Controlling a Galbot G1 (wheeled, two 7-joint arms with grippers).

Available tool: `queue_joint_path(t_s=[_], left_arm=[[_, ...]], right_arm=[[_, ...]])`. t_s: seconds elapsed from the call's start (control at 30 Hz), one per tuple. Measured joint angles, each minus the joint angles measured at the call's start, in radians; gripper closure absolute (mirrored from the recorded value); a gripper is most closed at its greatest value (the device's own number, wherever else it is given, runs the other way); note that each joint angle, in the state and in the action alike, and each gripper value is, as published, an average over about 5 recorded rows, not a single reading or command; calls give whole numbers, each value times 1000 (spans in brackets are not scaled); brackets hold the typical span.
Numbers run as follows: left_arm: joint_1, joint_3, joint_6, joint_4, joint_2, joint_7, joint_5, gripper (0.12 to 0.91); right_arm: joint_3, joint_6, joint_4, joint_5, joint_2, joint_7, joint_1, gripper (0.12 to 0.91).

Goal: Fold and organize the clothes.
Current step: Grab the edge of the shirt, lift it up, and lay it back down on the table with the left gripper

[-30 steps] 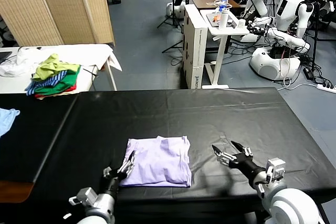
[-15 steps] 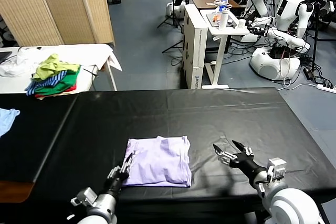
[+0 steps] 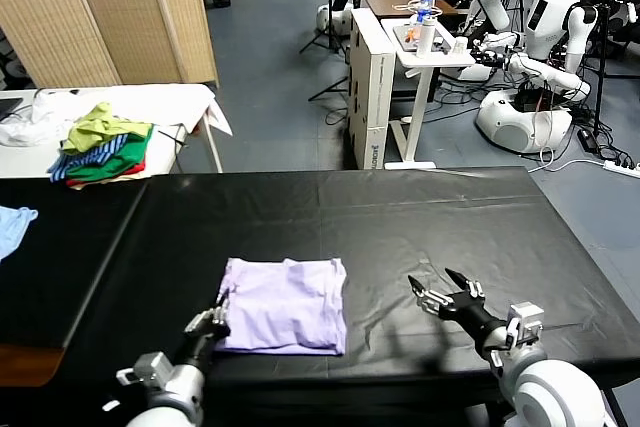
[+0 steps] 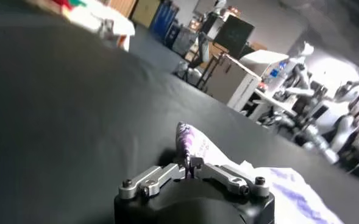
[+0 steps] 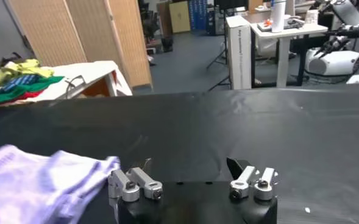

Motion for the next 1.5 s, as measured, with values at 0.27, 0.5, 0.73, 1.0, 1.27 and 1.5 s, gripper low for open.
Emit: queue_joint_path(t_s=[0.27, 0.5, 0.73, 1.0, 1.27, 1.5], left_arm=[[30, -104, 2, -37, 196, 1, -12, 861], [101, -281, 4, -52, 384, 3, -108, 861], [213, -466, 20, -100, 495, -33, -187, 861], [200, -416, 102, -245, 435, -139, -164, 861], [64, -96, 135, -297, 261, -170, -149, 861], [-24, 139, 125, -200, 114, -172, -76, 861]], right_arm=[[-9, 8, -30, -18, 14, -1, 5, 118], [-28, 13, -50, -29, 26, -2, 19, 118], [-61, 24, -75, -49, 44, -4, 38, 118], [-68, 27, -71, -71, 55, -6, 24, 118], [-18, 21, -37, -89, 65, -4, -22, 118], [16, 14, -21, -104, 81, -1, -47, 118]])
